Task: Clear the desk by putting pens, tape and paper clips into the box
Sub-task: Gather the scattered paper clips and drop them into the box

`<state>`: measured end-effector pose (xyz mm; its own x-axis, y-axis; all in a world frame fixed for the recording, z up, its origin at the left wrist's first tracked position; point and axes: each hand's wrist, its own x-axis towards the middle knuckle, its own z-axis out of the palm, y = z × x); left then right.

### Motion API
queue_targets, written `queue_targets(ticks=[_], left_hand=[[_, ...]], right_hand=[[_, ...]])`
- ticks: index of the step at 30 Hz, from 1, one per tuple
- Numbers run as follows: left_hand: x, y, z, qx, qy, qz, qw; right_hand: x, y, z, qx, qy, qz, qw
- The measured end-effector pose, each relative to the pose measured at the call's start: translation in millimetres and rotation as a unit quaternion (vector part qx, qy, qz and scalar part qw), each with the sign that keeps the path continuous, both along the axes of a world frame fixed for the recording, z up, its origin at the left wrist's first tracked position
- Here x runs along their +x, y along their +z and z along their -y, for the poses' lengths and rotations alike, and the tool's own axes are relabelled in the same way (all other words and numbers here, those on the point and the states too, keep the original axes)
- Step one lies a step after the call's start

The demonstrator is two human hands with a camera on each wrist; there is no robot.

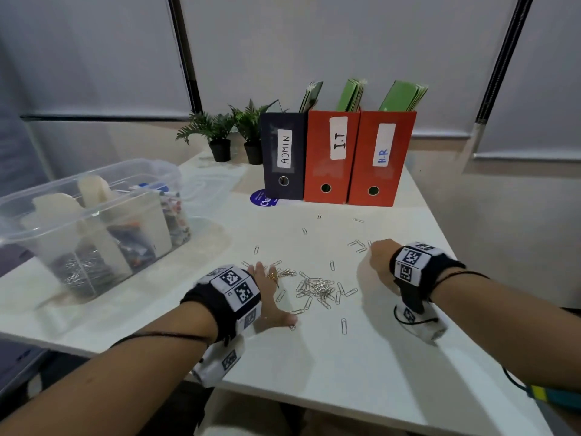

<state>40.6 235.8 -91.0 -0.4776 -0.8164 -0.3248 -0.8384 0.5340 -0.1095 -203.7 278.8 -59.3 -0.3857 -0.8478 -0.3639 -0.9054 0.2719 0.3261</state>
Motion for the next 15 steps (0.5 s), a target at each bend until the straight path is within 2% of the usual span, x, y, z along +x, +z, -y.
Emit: queue_targets(ticks=[2,5,9,12,15], left_hand=[[4.4,-15.0,11.6,-0.023,0.031,-0.041,0.998],[6.6,-17.7,31.1,-0.045,0.058,-0.066,0.995],[1.1,-19.2,47.5,-0.032,0.098,-0.079,0.992],[-9.7,-16.3,47.7,-0.001,0.064,-0.065,0.996],[-21.8,-8.1,39.9,0.047,0.009,-0.084,0.995]], right_hand=[[10.5,2.1,4.4,-0.009,-0.004,0.018,1.0],[24.4,0.9,9.5,-0.046,0.027,0.068,0.996],[45.9,-3.9,7.9,-0.067,0.121,0.143,0.98],[56.2,-7.4,7.0,-0.098,0.153,0.169,0.969],[48.2,0.1,12.0,-0.144,0.116,0.194,0.963]])
